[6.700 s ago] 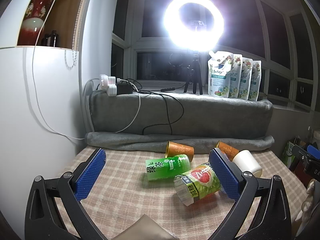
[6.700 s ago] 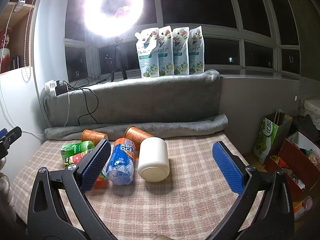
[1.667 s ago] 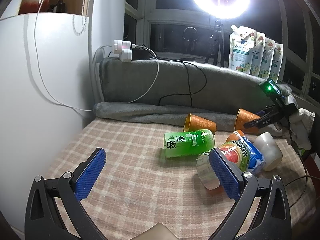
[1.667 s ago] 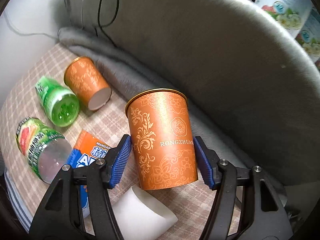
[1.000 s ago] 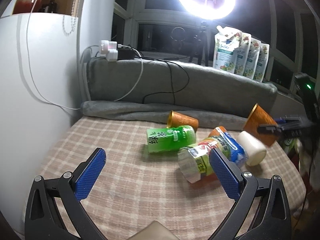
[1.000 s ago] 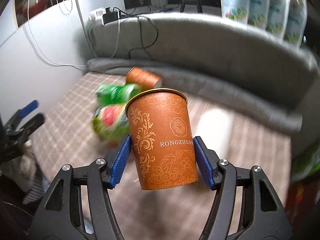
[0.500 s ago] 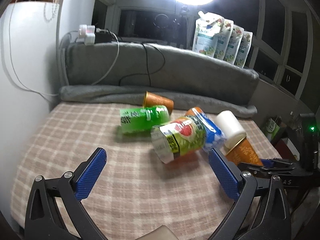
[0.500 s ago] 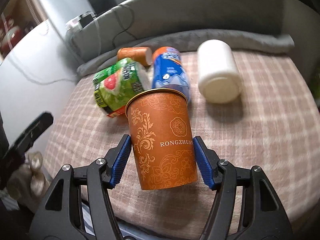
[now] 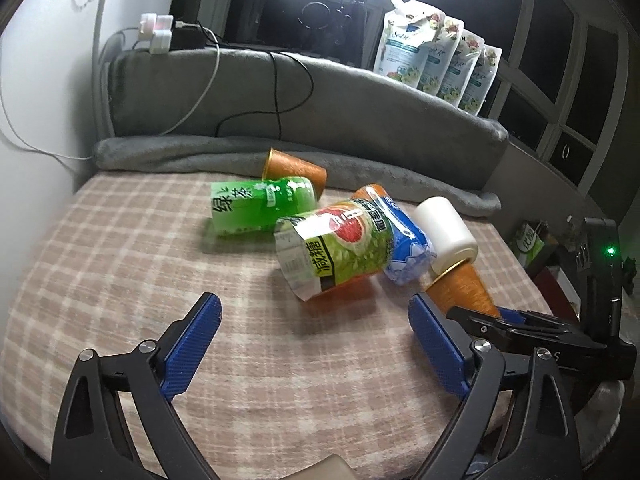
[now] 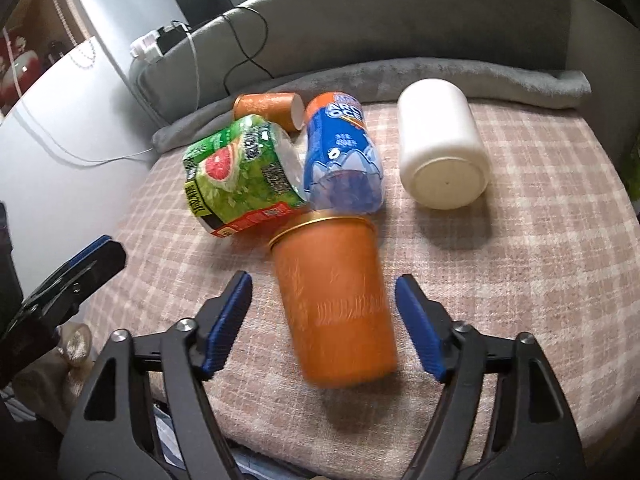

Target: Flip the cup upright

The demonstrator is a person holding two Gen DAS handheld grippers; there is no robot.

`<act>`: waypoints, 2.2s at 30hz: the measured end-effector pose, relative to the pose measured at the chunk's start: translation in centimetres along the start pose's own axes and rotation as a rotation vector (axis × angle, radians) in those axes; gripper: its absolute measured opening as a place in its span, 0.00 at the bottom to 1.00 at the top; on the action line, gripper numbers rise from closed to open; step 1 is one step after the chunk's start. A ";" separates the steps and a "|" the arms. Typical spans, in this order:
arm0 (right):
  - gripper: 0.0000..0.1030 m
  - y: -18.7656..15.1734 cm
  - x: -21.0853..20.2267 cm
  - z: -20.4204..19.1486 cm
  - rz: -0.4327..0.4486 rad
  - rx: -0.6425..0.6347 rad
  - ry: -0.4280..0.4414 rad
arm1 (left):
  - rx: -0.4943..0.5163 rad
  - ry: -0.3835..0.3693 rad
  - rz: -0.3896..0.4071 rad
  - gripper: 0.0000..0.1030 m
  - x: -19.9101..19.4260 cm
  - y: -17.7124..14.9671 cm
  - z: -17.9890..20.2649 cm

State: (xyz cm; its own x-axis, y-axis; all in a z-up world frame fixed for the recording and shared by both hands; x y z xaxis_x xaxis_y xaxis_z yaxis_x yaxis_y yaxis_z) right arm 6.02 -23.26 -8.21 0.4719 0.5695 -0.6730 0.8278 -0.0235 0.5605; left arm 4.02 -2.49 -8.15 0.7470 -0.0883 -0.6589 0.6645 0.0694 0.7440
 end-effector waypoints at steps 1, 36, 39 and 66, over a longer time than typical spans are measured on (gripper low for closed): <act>0.76 0.0 -0.3 0.0 0.006 -0.002 0.008 | -0.001 -0.009 -0.008 0.91 0.1 0.0 0.1; 0.76 -1.0 -8.7 6.1 0.098 0.028 -0.114 | -0.283 -0.322 -0.446 0.88 8.6 -2.5 7.2; 0.76 -1.1 -8.7 6.6 0.102 0.042 -0.120 | -0.288 -0.317 -0.445 0.87 9.1 -2.2 7.1; 0.76 -1.0 -8.6 6.1 0.132 0.041 -0.149 | -0.038 -0.226 -0.184 0.72 5.4 -0.5 8.5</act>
State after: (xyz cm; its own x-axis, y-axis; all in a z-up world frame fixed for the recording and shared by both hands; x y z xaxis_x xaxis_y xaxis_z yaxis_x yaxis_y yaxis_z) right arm 2.96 -33.13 -5.90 0.6143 0.4314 -0.6607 0.7660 -0.1250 0.6306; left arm 7.57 -11.45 -11.10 0.5935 -0.3219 -0.7377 0.7917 0.0686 0.6070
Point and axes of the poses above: each gripper's, at about its wrist camera, not at the fingertips, and x roughly the way its jaws point, z to its right, y to its top, the point moved 3 cm from there along x, roughly the way its jaws point, and after that the axes turned 11 degrees about y, right-handed, at the moved point
